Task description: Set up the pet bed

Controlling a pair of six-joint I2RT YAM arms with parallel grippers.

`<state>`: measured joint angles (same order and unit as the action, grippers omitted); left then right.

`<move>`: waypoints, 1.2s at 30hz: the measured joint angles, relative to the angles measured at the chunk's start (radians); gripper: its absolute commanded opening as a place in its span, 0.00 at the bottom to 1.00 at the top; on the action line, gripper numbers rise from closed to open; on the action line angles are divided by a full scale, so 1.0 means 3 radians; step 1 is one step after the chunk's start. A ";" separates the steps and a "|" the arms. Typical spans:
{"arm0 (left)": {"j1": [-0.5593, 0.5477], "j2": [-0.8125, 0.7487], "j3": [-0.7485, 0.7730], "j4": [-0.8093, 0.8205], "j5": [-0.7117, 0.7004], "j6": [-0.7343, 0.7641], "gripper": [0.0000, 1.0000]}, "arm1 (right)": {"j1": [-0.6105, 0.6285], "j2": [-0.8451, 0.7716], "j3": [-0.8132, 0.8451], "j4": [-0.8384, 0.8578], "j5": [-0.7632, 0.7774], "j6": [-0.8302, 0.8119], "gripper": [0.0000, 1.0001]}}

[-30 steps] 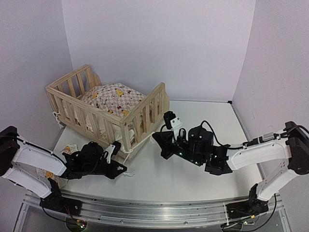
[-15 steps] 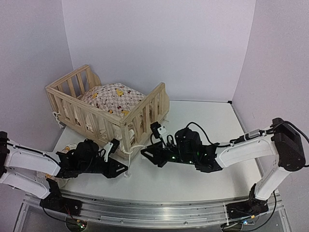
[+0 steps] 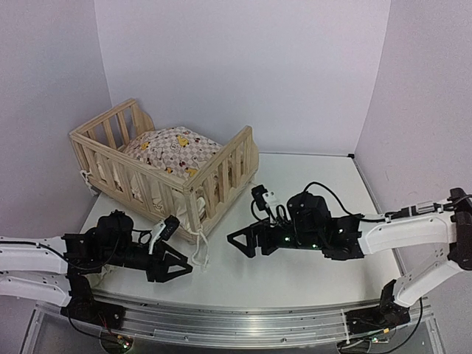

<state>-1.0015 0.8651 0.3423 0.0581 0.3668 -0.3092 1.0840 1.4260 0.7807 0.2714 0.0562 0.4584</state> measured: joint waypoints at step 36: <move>0.2212 0.0742 0.2907 -0.0930 -0.1120 0.2258 0.54 | -0.2121 0.1796 0.2759 -0.0457 -0.1687 -0.1895 0.91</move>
<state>-0.3380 1.0879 1.2145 -0.2210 0.0309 0.3683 0.4475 1.9647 1.6083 0.1344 -0.4499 -0.1102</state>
